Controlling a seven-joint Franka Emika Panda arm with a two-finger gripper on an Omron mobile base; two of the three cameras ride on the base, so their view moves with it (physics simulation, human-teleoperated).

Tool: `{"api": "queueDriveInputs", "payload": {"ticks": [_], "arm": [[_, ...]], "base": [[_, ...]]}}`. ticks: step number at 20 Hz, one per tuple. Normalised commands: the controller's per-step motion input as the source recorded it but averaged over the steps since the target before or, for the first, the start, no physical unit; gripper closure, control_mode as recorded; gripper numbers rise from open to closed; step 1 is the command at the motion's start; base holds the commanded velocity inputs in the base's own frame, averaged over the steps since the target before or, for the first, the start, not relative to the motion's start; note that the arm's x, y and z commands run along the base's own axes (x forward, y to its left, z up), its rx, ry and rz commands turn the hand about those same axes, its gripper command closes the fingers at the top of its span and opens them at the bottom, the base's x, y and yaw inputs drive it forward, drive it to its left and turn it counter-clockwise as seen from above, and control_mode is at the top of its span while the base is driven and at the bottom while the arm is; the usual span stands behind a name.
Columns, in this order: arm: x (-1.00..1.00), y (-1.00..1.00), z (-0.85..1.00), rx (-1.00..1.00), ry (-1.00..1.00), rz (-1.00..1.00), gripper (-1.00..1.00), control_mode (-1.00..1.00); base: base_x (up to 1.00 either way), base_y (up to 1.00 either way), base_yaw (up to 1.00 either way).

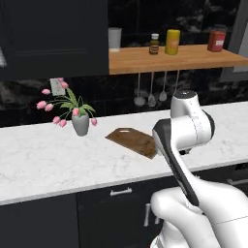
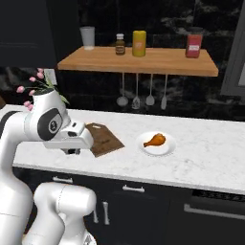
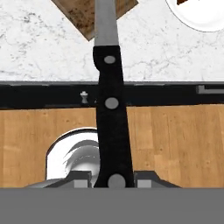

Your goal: Pick up the knife from the drawer and place it on the cutting board. Then place the meat from the plate to the cutting board.

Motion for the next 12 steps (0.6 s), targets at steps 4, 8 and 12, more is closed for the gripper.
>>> {"api": "queueDriveInputs", "payload": {"ticks": [4,8,12], "arm": [[0.0,0.0,0.0,0.0,0.0,0.0,1.0,1.0],[0.0,0.0,0.0,0.0,0.0,0.0,1.0,1.0],[0.0,0.0,0.0,0.0,0.0,0.0,1.0,1.0]], "base": [[0.55,-0.1,-0.28],[0.36,-0.41,-0.18],[0.32,-0.17,-0.13]]}}
